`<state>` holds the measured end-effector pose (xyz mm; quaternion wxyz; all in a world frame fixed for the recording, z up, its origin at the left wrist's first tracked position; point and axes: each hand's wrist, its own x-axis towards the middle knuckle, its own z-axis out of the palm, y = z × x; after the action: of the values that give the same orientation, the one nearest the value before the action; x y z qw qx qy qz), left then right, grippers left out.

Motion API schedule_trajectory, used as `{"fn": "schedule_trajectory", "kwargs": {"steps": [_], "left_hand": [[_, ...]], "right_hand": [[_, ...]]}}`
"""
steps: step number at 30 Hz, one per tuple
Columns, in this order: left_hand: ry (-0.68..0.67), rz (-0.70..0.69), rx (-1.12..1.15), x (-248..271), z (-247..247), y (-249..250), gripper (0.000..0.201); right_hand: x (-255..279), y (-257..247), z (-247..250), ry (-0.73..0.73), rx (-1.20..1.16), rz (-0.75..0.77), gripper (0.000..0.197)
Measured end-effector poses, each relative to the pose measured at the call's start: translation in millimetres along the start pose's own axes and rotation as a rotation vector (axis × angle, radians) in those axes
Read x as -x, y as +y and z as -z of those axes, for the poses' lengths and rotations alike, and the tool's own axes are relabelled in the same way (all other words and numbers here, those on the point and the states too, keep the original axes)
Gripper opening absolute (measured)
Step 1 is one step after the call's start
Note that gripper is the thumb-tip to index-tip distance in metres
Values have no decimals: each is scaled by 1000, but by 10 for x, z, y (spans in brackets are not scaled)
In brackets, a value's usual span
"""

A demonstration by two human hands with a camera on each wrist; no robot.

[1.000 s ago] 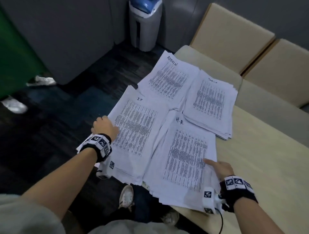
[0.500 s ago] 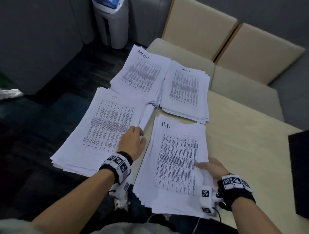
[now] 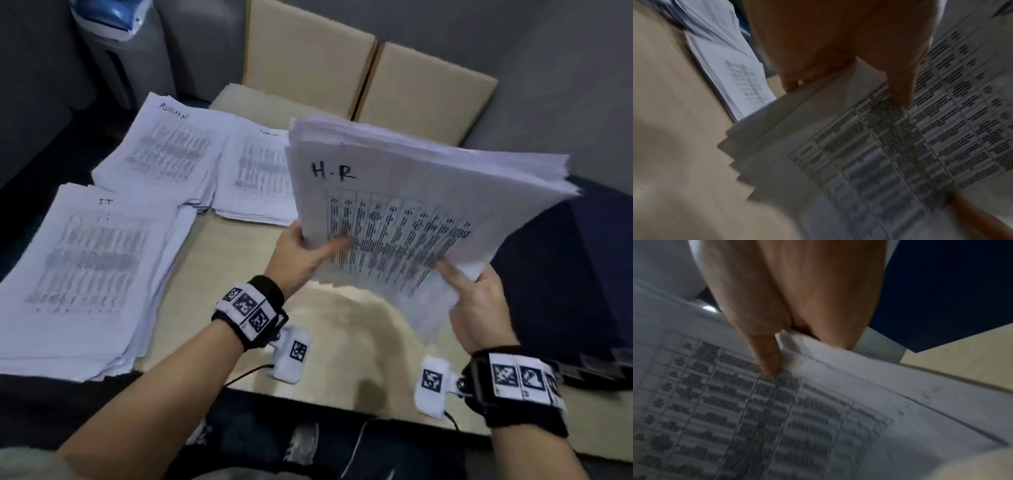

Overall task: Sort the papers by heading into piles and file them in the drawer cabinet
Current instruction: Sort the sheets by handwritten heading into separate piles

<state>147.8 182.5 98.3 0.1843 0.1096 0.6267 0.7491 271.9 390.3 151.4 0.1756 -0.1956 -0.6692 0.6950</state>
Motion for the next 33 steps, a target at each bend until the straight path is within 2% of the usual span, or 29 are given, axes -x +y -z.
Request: {"fn": "schedule_trajectory", "kwargs": {"steps": [2,4,7,11,15,18,21,23,27,30,33], "left_hand": [[79,-85,28,-17,-289,16,36],[158,-153,-1,-29,-462,-20,39],[256,-174,65,-26,-526,-72,43],[208,-179,-17,-28,-606,-106,15],[288,-235,48,-19,-788,-54,15],[373,-280,83,-35,-772,-9,30],[406,-201,80,-51,-712,-132,57],[368,-118,34,-88,-680,-251,65],[379,-19,-43,-236,-699,-410,48],[454,60,-51,-303,-807,-512,32],[455,53,-27,-273,-854,-493,20]], "right_hand": [[-76,-32,121,28,-84,91,18],[-148,7,214,57,-106,111,17],[-198,159,378,108,-9,148,19],[-171,366,475,110,37,71,25],[-175,390,399,147,-69,56,27],[-246,369,415,175,-140,104,35],[-339,487,510,107,-83,15,29],[-417,631,562,69,-28,-39,26],[-593,873,501,69,-14,-147,35],[-656,1028,341,37,26,-239,25],[-622,1051,347,101,23,-266,21]]}}
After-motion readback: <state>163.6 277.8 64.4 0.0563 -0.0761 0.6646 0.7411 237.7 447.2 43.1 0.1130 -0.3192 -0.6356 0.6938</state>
